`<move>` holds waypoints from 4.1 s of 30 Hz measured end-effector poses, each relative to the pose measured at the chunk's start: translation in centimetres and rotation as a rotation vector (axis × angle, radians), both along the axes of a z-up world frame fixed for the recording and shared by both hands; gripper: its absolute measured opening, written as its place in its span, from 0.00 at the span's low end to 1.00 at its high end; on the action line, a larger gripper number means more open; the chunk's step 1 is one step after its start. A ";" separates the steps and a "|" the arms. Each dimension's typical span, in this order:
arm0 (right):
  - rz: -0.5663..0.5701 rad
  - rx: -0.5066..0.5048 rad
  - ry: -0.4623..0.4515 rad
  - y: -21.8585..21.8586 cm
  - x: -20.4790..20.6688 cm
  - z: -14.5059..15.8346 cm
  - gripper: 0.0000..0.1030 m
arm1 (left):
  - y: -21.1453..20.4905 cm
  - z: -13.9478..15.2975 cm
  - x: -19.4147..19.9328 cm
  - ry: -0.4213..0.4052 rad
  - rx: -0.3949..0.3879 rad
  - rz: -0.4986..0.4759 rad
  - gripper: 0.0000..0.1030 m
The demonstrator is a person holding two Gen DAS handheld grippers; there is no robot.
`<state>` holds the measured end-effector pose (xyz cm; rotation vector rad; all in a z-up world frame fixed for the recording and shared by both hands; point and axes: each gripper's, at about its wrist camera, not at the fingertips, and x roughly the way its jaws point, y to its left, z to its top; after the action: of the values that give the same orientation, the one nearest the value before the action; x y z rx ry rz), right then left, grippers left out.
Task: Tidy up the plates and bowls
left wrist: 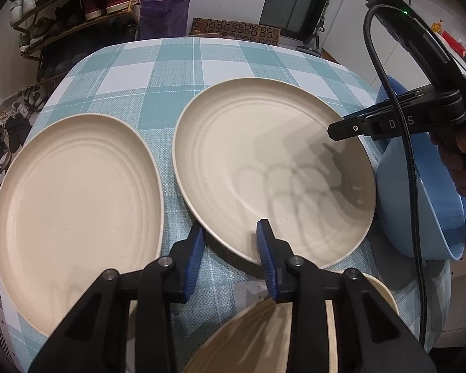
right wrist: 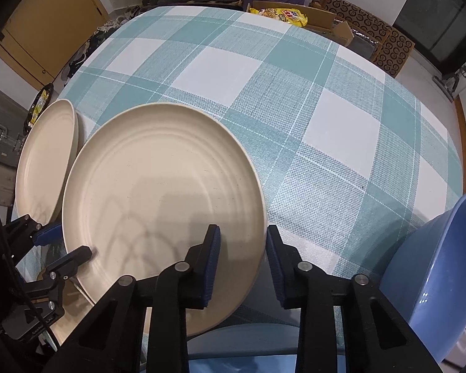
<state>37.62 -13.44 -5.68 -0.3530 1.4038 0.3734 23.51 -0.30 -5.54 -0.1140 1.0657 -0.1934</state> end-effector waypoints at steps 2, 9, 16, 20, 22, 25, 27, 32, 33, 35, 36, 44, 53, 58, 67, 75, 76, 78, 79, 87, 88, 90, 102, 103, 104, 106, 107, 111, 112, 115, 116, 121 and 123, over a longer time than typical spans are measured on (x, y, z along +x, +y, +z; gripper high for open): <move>0.000 0.001 -0.009 -0.1 -0.1 0.2 0.27 | 0.0 0.1 0.0 -0.005 0.002 0.001 0.31; -0.014 0.014 -0.036 -0.4 -0.1 1.0 0.23 | 0.0 0.7 -0.1 -0.025 0.008 0.007 0.30; -0.026 0.046 -0.069 -0.6 -0.1 2.1 0.23 | 0.3 1.4 -0.3 -0.043 0.009 0.015 0.30; -0.026 0.064 -0.086 -0.3 -0.3 2.8 0.23 | 0.6 2.1 -0.6 -0.065 0.010 0.028 0.30; -0.024 0.070 -0.094 -0.1 -0.4 3.1 0.23 | 0.9 2.4 -0.8 -0.076 0.011 0.034 0.30; -0.020 0.082 -0.115 0.4 -0.6 3.8 0.23 | 1.3 2.9 -1.1 -0.096 0.012 0.048 0.30; -0.017 0.091 -0.124 0.6 -0.8 4.3 0.23 | 1.6 3.1 -1.3 -0.104 0.010 0.057 0.30; -0.009 0.106 -0.138 1.3 -1.6 5.3 0.23 | 2.1 3.8 -2.0 -0.122 0.003 0.073 0.30; -0.009 0.109 -0.142 1.4 -1.6 5.4 0.23 | 2.2 3.9 -2.2 -0.126 0.001 0.075 0.30; -0.006 0.115 -0.146 1.6 -2.0 5.9 0.23 | 2.3 4.2 -2.6 -0.135 0.003 0.079 0.30; -0.006 0.119 -0.148 1.6 -2.1 6.1 0.23 | 2.4 4.4 -2.8 -0.141 0.005 0.081 0.30; 0.003 0.143 -0.163 2.3 -3.6 7.6 0.23 | 3.1 5.7 -4.8 -0.170 0.009 0.098 0.30; 0.023 0.158 -0.183 3.2 -6.2 9.2 0.23 | 3.8 6.8 -7.1 -0.199 0.016 0.115 0.30; 0.029 0.158 -0.187 3.5 -7.6 9.8 0.23 | 3.8 7.5 -8.6 -0.216 0.024 0.111 0.30; 0.030 0.172 -0.194 3.3 -10.6 10.4 0.23 | 3.6 8.4 -11.2 -0.241 0.049 0.105 0.30; 0.047 0.176 -0.206 3.1 -13.6 10.6 0.23 | 3.4 8.3 -13.5 -0.249 0.065 0.102 0.30; 0.048 0.177 -0.206 3.0 -13.9 10.5 0.23 | 3.3 8.3 -13.8 -0.249 0.066 0.101 0.30; 0.051 0.179 -0.205 3.0 -14.6 10.3 0.23 | 3.2 8.1 -14.2 -0.248 0.069 0.098 0.30; 0.052 0.178 -0.205 2.9 -14.9 10.2 0.23 | 3.2 8.1 -14.5 -0.248 0.069 0.098 0.30; 0.059 0.178 -0.200 2.5 -17.4 9.7 0.23 | 2.8 7.4 -16.1 -0.244 0.069 0.088 0.30; 0.060 0.174 -0.197 2.4 -17.6 9.5 0.23 | 2.7 7.4 -16.3 -0.245 0.072 0.088 0.30; 0.061 0.169 -0.195 2.4 -18.1 9.2 0.23 | 2.7 7.1 -16.7 -0.242 0.076 0.085 0.30; 0.071 0.154 -0.181 2.0 -20.8 7.5 0.23 | 2.2 5.7 -18.5 -0.232 0.084 0.068 0.30; 0.072 0.152 -0.180 2.0 -20.9 7.5 0.23 | 2.2 5.6 -18.6 -0.233 0.084 0.066 0.30; 0.073 0.150 -0.180 1.9 -21.1 7.4 0.23 | 2.1 5.5 -18.8 -0.234 0.085 0.063 0.30; 0.071 0.148 -0.178 1.7 -21.5 7.2 0.23 | 1.9 5.4 -19.0 -0.235 0.085 0.057 0.30; 0.070 0.145 -0.177 1.6 -21.7 7.1 0.23 | 1.8 5.3 -19.0 -0.235 0.086 0.053 0.30; 0.060 0.142 -0.172 1.1 -22.4 6.6 0.23 | 1.5 4.8 -19.3 -0.227 0.090 0.040 0.30; 0.061 0.140 -0.171 1.0 -22.5 6.5 0.23 | 1.4 4.7 -19.3 -0.225 0.090 0.036 0.30; 0.055 0.135 -0.160 0.6 -23.0 5.9 0.23 | 1.3 4.4 -19.4 -0.222 0.092 0.029 0.30; 0.054 0.134 -0.157 0.5 -23.1 5.7 0.23 | 1.3 4.3 -19.4 -0.221 0.094 0.027 0.30; 0.052 0.129 -0.140 0.2 -23.7 4.6 0.23 | 1.2 3.9 -19.2 -0.214 0.104 0.024 0.30; 0.054 0.126 -0.138 0.2 -23.7 4.4 0.23 | 1.2 3.7 -19.1 -0.210 0.108 0.025 0.30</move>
<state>13.89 -13.22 -1.31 -0.3075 1.2319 0.4709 4.38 0.92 -1.88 -0.0093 0.8630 -0.1221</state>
